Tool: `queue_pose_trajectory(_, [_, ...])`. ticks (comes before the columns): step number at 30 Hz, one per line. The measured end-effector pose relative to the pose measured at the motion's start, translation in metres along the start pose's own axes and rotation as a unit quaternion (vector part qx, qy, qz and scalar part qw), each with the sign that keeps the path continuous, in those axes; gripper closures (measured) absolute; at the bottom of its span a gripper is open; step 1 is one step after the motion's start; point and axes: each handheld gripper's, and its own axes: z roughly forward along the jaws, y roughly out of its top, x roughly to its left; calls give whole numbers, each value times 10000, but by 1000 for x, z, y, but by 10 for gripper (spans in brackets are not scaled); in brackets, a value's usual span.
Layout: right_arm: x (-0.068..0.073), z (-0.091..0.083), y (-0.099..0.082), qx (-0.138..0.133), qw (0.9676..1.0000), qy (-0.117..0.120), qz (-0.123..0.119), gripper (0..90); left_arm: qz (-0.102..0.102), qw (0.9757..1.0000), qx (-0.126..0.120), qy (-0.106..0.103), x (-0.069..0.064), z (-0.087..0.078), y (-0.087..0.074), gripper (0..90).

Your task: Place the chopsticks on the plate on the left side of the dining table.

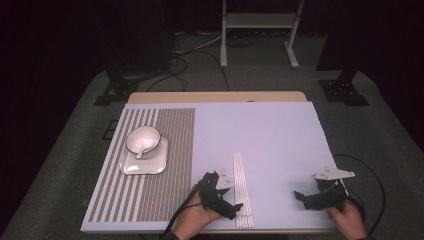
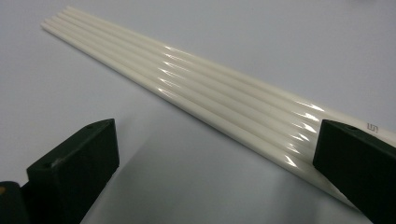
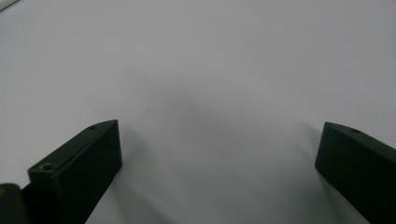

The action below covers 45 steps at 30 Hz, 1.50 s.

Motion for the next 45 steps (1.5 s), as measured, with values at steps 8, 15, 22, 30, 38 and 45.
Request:
queue_pose_trajectory(8, [0, 0, 0, 0, 10000, 0, 1, 0, 34, 10000, 47, 40, 0, 0, -1, 0])
queue_pose_trajectory(15, [0, 0, 0, -2, 10000, 0, 1, 0, 35, 9999, 105, 63, 0, -1, -3, 0])
queue_pose_trajectory(22, [0, 0, 0, 0, 10000, 0, 1, 0, 39, 9999, 129, 100, 1, -3, -5, 0])
queue_pose_trajectory(30, [0, 0, 0, 8, 10000, 2, 5, 0, 54, 9997, 182, 145, 3, -6, -8, 0])
queue_pose_trajectory(38, [0, 0, 0, 8, 10000, 2, 4, 0, 26, 9997, 202, 154, 6, -10, -12, 0])
queue_pose_trajectory(45, [0, 0, 0, 8, 10000, 1, 5, 0, 33, 9996, 226, 159, 7, -13, -14, 0])
